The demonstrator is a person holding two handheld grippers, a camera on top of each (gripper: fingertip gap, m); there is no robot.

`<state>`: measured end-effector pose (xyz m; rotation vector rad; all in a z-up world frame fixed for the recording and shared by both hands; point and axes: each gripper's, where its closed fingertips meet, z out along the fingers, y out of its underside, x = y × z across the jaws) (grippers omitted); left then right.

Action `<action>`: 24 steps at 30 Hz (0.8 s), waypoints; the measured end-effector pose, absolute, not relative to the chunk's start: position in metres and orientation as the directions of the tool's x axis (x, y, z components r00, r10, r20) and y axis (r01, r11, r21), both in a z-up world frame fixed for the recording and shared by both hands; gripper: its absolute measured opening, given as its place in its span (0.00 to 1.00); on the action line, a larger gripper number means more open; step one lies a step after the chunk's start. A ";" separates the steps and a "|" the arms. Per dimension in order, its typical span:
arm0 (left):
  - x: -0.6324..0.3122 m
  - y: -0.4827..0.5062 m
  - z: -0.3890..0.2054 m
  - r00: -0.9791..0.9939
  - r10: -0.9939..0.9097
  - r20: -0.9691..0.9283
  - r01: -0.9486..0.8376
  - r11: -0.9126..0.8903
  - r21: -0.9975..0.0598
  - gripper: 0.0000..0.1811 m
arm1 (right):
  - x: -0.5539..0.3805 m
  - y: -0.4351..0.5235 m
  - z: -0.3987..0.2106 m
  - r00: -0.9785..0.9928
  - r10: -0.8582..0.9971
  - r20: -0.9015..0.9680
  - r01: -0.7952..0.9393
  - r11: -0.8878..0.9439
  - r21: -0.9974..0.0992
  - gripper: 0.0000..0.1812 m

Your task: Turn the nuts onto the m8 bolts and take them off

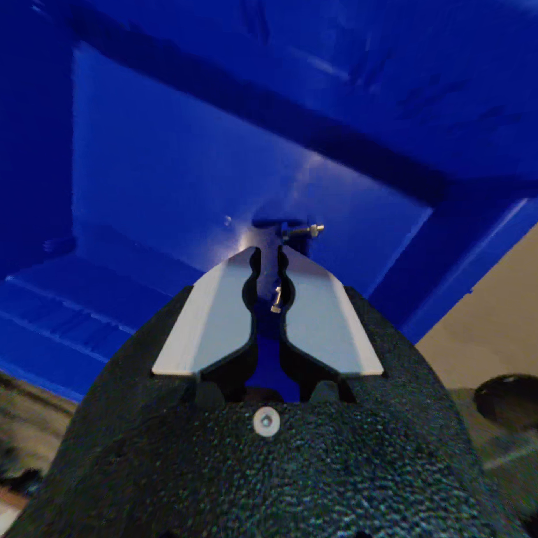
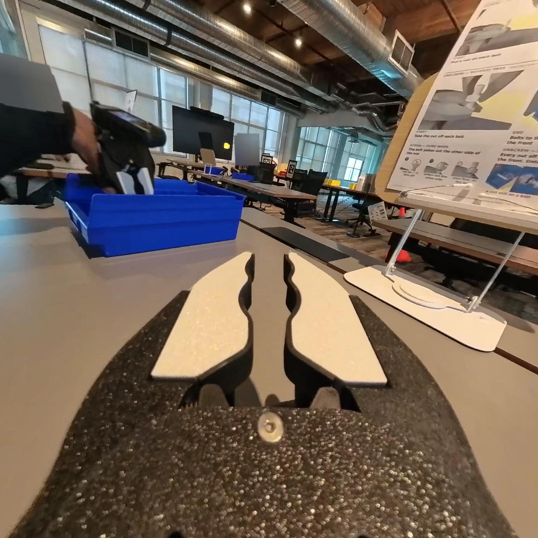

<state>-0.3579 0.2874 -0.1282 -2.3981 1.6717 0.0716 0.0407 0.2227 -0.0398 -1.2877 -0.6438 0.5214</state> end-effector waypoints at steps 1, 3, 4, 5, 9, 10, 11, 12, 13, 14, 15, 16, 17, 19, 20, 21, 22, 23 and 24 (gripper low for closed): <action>-0.360 0.286 -0.131 0.311 -0.939 -0.150 -0.949 -0.297 -0.105 0.06 | 0.040 0.222 -0.040 0.716 0.682 0.152 0.006 0.212 -0.977 0.10; -0.358 0.287 -0.132 0.196 -0.969 -0.153 -0.980 -0.188 -0.060 0.08 | 0.038 0.221 -0.041 0.708 0.687 0.165 0.016 0.217 -0.976 0.10; -0.355 0.285 -0.132 0.142 -0.979 -0.145 -0.989 -0.136 -0.049 0.08 | 0.037 0.220 -0.041 0.705 0.689 0.170 0.022 0.219 -0.975 0.10; -0.352 0.283 -0.133 0.094 -0.986 -0.134 -0.995 -0.091 -0.032 0.09 | 0.036 0.220 -0.042 0.701 0.691 0.176 0.027 0.220 -0.975 0.10; -0.352 0.281 -0.141 -0.071 -0.991 -0.116 -0.996 0.064 0.070 0.12 | 0.033 0.218 -0.043 0.690 0.698 0.191 0.043 0.225 -0.973 0.10; -0.352 0.280 -0.142 -0.106 -0.988 -0.111 -0.992 0.096 0.085 0.13 | 0.033 0.218 -0.043 0.689 0.698 0.193 0.044 0.226 -0.973 0.10; -0.352 0.281 -0.144 -0.140 -0.984 -0.111 -0.987 0.130 0.098 0.14 | 0.032 0.218 -0.043 0.688 0.699 0.195 0.045 0.227 -0.973 0.10; -0.351 0.281 -0.145 -0.178 -0.977 -0.115 -0.980 0.166 0.107 0.15 | 0.032 0.218 -0.043 0.687 0.700 0.195 0.046 0.227 -0.973 0.10; -0.350 0.282 -0.147 -0.217 -0.969 -0.118 -0.972 0.204 0.114 0.16 | 0.032 0.218 -0.044 0.686 0.701 0.196 0.047 0.226 -0.973 0.10; -0.350 0.281 -0.149 -0.248 -0.962 -0.113 -0.964 0.234 0.126 0.17 | 0.032 0.218 -0.044 0.685 0.702 0.196 0.048 0.226 -0.973 0.10; -0.351 0.282 -0.150 -0.275 -0.955 -0.110 -0.955 0.258 0.146 0.17 | 0.031 0.218 -0.044 0.684 0.703 0.197 0.049 0.224 -0.973 0.10; -0.353 0.283 -0.153 -0.305 -0.947 -0.106 -0.943 0.284 0.173 0.18 | 0.031 0.218 -0.044 0.683 0.703 0.197 0.050 0.223 -0.973 0.10; -0.355 0.284 -0.155 -0.329 -0.939 -0.101 -0.932 0.306 0.191 0.18 | 0.031 0.218 -0.044 0.683 0.704 0.197 0.051 0.224 -0.973 0.10; -0.358 0.282 -0.160 -0.343 -0.936 -0.076 -0.924 0.321 0.207 0.16 | 0.031 0.218 -0.045 0.682 0.704 0.199 0.052 0.224 -0.973 0.10; -0.360 0.279 -0.162 -0.332 -0.942 -0.047 -0.926 0.317 0.205 0.12 | 0.031 0.218 -0.044 0.682 0.703 0.200 0.053 0.225 -0.973 0.10; -0.361 0.276 -0.163 -0.304 -0.952 -0.031 -0.935 0.292 0.200 0.08 | 0.030 0.217 -0.044 0.682 0.703 0.201 0.053 0.227 -0.972 0.10; -0.362 0.275 -0.163 -0.277 -0.961 -0.025 -0.945 0.267 0.190 0.07 | 0.030 0.217 -0.045 0.682 0.703 0.203 0.055 0.228 -0.972 0.10; -0.362 0.275 -0.163 -0.255 -0.966 -0.029 -0.953 0.246 0.177 0.07 | 0.030 0.217 -0.045 0.681 0.703 0.206 0.056 0.230 -0.972 0.10; -0.362 0.274 -0.163 -0.220 -0.975 -0.033 -0.965 0.212 0.156 0.06 | 0.030 0.217 -0.045 0.680 0.703 0.209 0.058 0.232 -0.971 0.10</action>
